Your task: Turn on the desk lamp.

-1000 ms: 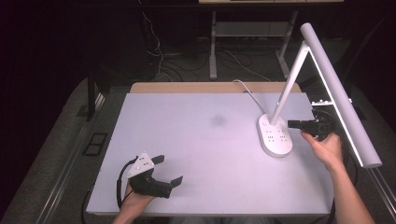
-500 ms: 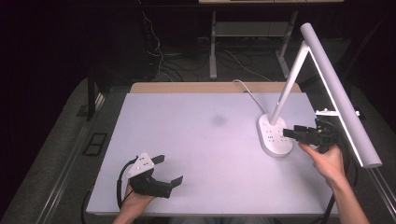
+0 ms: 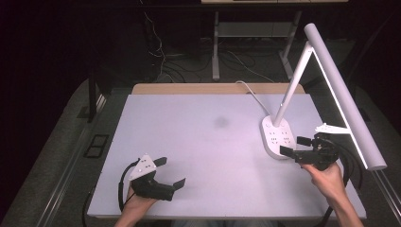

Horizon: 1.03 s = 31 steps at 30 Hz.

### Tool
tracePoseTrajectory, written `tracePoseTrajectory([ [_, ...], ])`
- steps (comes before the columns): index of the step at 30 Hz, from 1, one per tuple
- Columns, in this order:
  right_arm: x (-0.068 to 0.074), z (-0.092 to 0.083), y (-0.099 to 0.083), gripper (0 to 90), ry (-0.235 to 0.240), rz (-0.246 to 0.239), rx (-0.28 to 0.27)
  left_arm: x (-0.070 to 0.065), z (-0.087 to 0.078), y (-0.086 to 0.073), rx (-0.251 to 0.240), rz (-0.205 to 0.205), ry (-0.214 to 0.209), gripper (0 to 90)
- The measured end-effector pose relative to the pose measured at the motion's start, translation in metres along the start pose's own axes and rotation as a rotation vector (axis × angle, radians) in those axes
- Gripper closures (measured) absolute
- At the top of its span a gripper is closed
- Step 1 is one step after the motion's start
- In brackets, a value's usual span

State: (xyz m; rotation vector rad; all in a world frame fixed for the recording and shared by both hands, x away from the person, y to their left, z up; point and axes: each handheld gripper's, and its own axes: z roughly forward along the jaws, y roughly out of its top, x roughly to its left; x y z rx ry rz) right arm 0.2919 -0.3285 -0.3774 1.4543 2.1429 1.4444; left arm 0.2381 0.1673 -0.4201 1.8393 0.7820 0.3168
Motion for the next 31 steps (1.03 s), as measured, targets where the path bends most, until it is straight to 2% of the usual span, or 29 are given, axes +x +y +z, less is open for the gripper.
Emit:
tracePoseTrajectory([
  [8, 0.016, 0.001, -0.016, 0.2, 0.05, -0.032, -0.007, 0.0, 0.0, 0.0, 0.001, 0.001, 0.001, 0.0],
  [13, 0.023, 0.003, -0.029, 0.3, 0.091, -0.031, -0.021, 0.0, 0.0, 0.0, 0.004, 0.001, -0.001, 0.0],
  [15, 0.026, 0.004, -0.034, 0.3, 0.084, -0.052, -0.016, 0.0, 0.001, 0.0, 0.005, 0.001, -0.002, 0.0],
  [25, 0.036, 0.014, -0.057, 0.3, 0.103, -0.068, 0.007, 0.001, 0.001, 0.0, 0.007, -0.007, -0.007, 0.0],
  [31, 0.04, 0.018, -0.063, 0.3, 0.098, -0.109, 0.026, 0.002, 0.001, 0.0, 0.014, -0.008, -0.009, 0.0],
])
